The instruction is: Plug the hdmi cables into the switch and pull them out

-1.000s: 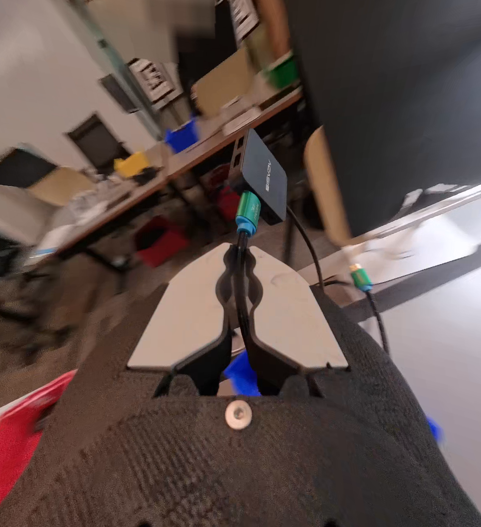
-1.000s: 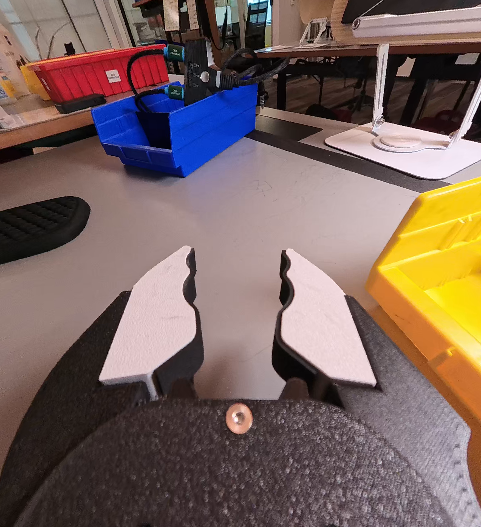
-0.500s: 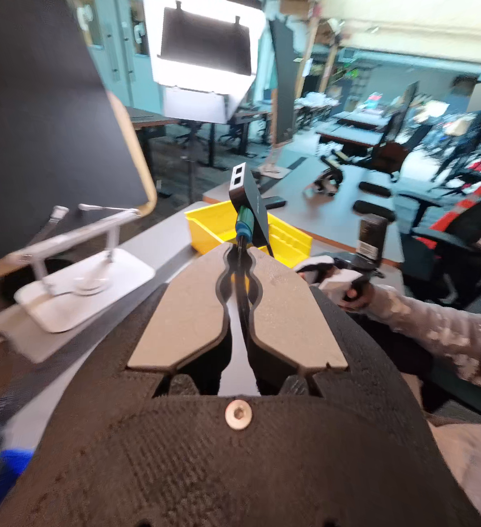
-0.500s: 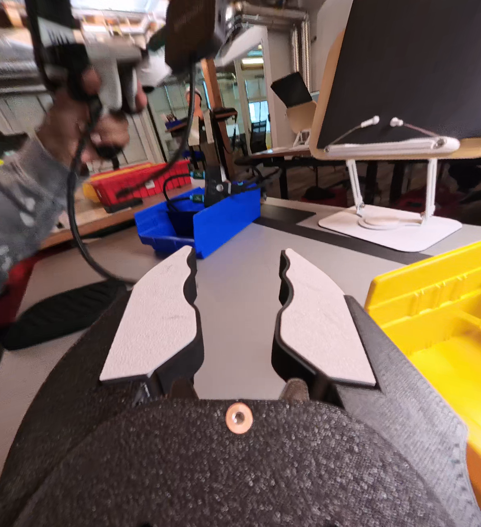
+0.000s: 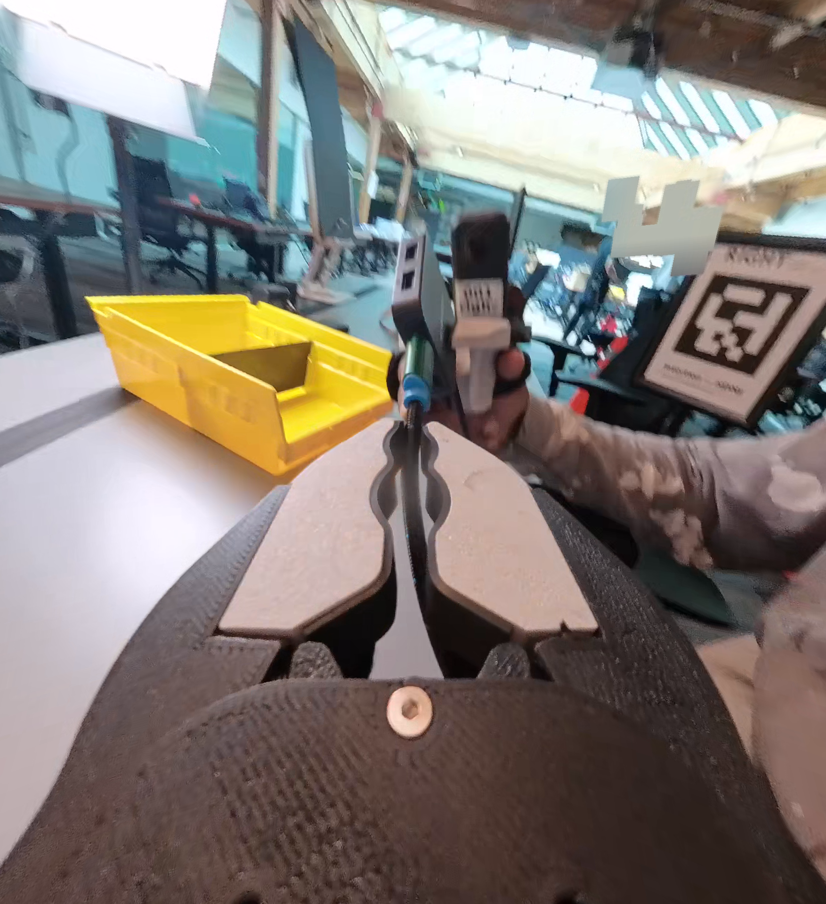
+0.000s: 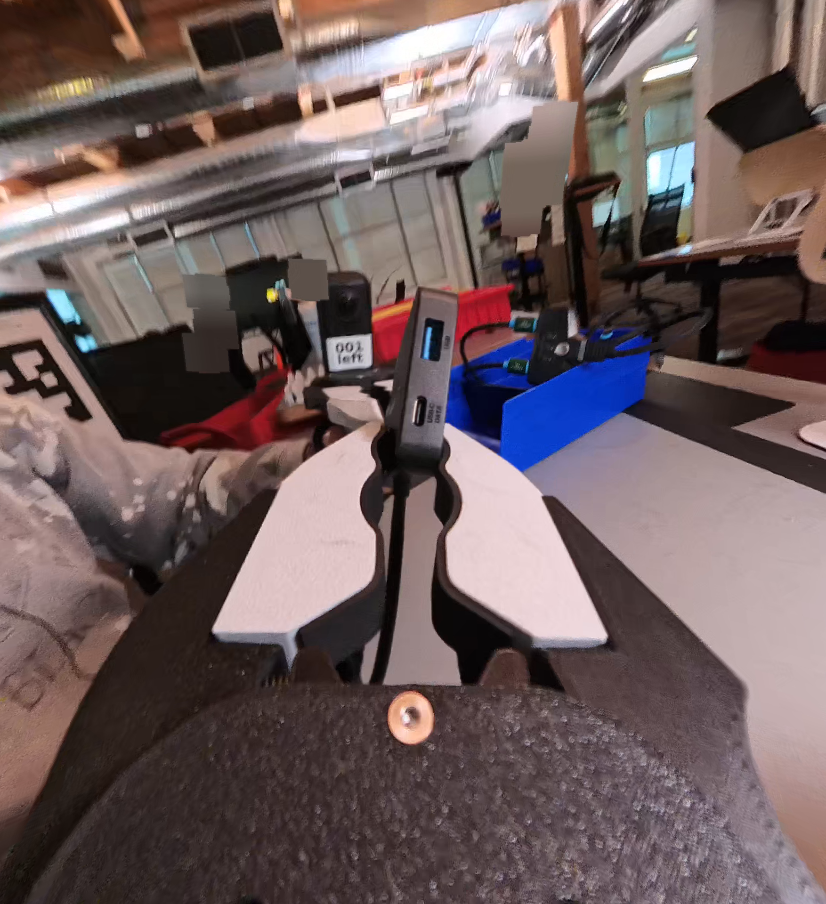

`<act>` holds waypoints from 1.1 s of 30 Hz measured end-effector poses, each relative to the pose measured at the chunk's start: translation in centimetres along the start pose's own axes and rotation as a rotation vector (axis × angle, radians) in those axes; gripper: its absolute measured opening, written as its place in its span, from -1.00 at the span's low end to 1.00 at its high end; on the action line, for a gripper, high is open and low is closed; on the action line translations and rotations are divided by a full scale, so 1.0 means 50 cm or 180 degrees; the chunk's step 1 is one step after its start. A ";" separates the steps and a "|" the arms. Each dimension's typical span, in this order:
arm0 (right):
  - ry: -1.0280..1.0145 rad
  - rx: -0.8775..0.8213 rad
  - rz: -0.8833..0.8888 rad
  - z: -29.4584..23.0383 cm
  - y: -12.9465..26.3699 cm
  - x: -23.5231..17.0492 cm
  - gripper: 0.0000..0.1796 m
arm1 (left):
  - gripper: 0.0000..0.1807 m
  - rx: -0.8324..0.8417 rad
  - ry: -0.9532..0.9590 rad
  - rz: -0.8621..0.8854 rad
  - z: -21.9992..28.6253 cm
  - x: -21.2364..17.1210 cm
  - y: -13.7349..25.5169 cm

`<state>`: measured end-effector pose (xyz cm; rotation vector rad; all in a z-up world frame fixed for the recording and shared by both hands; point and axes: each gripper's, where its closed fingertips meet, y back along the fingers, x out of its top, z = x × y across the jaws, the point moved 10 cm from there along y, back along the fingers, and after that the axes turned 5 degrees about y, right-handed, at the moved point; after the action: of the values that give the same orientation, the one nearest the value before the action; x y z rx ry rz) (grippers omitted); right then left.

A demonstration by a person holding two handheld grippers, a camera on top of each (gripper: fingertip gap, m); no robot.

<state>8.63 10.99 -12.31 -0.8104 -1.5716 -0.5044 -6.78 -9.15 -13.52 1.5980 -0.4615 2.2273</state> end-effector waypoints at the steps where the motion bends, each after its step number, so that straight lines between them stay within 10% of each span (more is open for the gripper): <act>1: 0.0116 0.0043 -0.0174 -0.006 -0.001 0.014 -0.84 | -0.92 -0.0067 0.0000 -0.0135 -0.002 -0.004 0.001; 10: 0.1454 0.0306 -0.2934 -0.102 -0.066 0.225 -0.85 | -0.55 -0.0151 -0.0692 -0.0832 0.062 0.085 -0.012; 19: 0.2160 0.0533 -0.5203 -0.157 -0.213 0.247 -0.85 | -0.66 -0.0098 -0.1236 -0.1626 0.139 0.166 -0.097; 23: 0.2030 0.0516 -0.4588 -0.136 -0.202 0.251 -0.82 | -0.84 0.0158 -0.1365 -0.1226 0.136 0.157 -0.083; 30: 0.1625 -0.0850 -0.0714 -0.169 -0.118 0.257 -0.61 | -0.84 0.0191 -0.0574 0.0254 0.066 0.171 0.001; 33: 0.1191 -0.0986 -0.0075 -0.182 -0.111 0.159 -0.56 | -0.84 0.0156 -0.0205 0.0778 0.032 0.179 0.016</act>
<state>10.45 2.44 -2.27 -0.8715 -1.1732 -0.8786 -8.45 -9.69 -4.57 1.7238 -0.6568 2.3848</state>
